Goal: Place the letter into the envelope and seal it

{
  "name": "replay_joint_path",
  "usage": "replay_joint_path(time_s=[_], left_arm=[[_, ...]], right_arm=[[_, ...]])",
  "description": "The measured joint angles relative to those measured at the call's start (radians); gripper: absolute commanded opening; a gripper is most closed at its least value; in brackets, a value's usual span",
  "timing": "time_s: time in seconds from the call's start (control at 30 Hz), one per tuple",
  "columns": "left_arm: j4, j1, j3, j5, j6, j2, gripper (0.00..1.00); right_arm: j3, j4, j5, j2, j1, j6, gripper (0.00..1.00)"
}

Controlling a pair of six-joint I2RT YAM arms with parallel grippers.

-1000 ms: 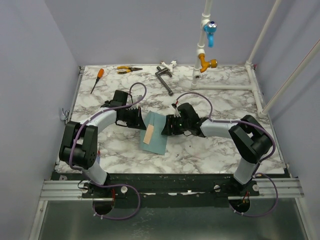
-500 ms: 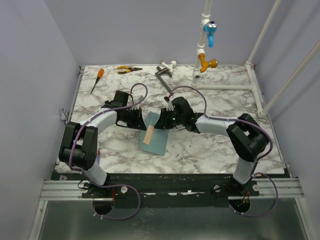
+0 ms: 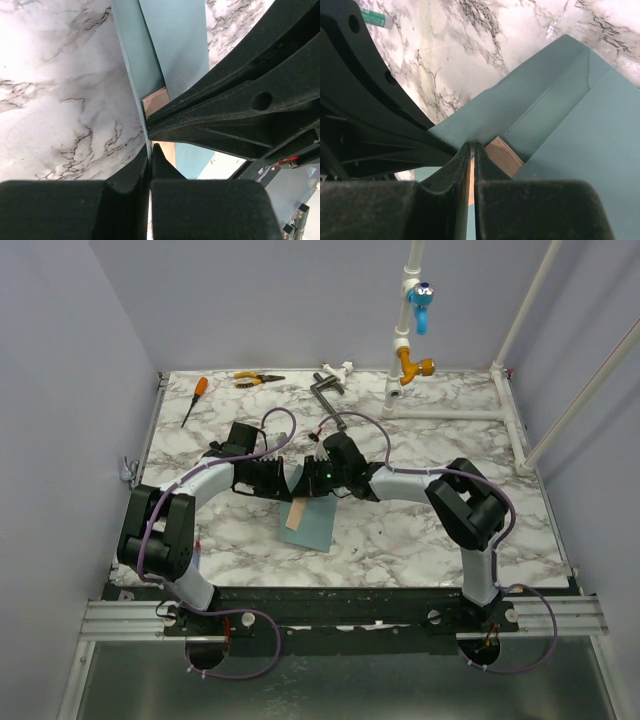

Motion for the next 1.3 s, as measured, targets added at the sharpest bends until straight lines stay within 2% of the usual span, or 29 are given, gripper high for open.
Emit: replay_joint_path(time_s=[0.13, 0.57, 0.8, 1.07, 1.2, 1.3], left_arm=[[-0.003, 0.002, -0.005, -0.027, 0.000, 0.000, 0.00], [0.008, -0.001, -0.008, -0.027, 0.005, -0.009, 0.00], [0.006, -0.001, -0.008, -0.028, 0.009, -0.007, 0.00], [-0.014, -0.027, -0.003, -0.030, 0.022, -0.005, 0.28], [-0.025, -0.041, 0.017, -0.034, 0.018, 0.004, 0.34], [-0.032, -0.045, 0.022, -0.036, 0.016, 0.006, 0.34]], right_arm=[[0.029, -0.027, 0.009, 0.029, 0.011, -0.012, 0.08], [0.023, -0.199, 0.217, 0.015, 0.032, -0.132, 0.09], [0.016, -0.218, 0.205, -0.009, 0.034, -0.225, 0.18], [0.053, -0.236, 0.164, -0.019, 0.035, -0.301, 0.22], [0.056, -0.237, 0.156, 0.003, 0.039, -0.294, 0.22], [0.055, -0.238, 0.153, 0.013, 0.045, -0.290, 0.23]])
